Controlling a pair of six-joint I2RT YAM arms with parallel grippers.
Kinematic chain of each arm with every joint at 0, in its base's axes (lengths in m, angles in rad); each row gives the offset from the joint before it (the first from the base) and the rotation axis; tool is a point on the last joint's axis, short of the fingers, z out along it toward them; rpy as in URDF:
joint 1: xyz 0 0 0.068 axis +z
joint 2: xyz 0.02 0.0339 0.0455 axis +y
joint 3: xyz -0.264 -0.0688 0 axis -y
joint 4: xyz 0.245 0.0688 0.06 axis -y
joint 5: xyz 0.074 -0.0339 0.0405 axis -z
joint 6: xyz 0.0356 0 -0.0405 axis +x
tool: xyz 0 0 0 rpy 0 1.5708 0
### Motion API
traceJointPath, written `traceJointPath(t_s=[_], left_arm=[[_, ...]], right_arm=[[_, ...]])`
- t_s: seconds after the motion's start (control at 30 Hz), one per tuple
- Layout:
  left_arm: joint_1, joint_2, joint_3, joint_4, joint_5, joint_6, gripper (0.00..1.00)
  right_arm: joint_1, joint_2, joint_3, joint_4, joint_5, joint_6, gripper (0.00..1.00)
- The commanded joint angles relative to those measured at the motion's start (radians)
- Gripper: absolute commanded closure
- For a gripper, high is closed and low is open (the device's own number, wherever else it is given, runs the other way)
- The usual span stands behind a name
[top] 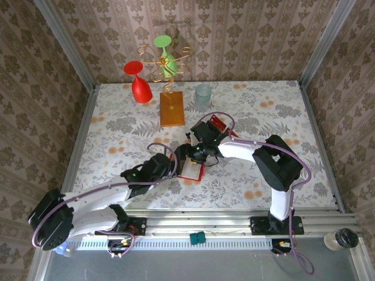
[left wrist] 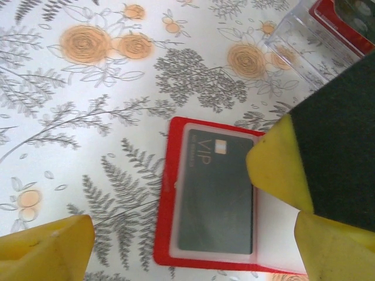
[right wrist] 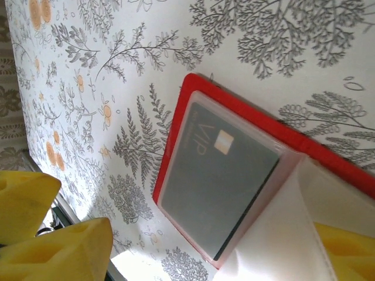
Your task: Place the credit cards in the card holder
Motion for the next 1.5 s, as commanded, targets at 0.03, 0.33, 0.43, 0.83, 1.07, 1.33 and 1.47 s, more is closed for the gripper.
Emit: traceJointPath(t_s=[0.03, 0.33, 0.43, 0.83, 1.07, 1.33, 1.47], left_arm=[[0.036, -0.08, -0.026, -0.037, -0.035, 0.006, 0.1], [0.057, -0.152, -0.057, -0.061, -0.031, 0.004, 0.1], [0.061, -0.161, -0.063, -0.06, -0.029, 0.003, 0.1], [0.065, -0.162, -0.079, -0.062, -0.026, 0.001, 0.1], [0.068, -0.136, -0.103, -0.053, -0.027, -0.009, 0.1], [0.069, -0.092, -0.112, -0.033, -0.015, -0.013, 0.1], [0.069, -0.06, -0.106, -0.022, -0.011, -0.008, 0.1]], right_arm=[[0.033, 0.014, 0.045, -0.014, 0.01, 0.02, 0.24], [0.052, 0.081, 0.109, -0.016, 0.025, 0.041, 0.22], [0.055, 0.104, 0.117, -0.007, 0.028, 0.049, 0.22], [0.055, 0.149, 0.105, -0.008, 0.034, 0.044, 0.23], [0.041, 0.106, 0.09, -0.01, 0.035, 0.036, 0.24], [0.02, 0.076, 0.071, -0.004, 0.031, 0.039, 0.36], [0.014, 0.071, 0.052, 0.012, 0.028, 0.044, 0.54]])
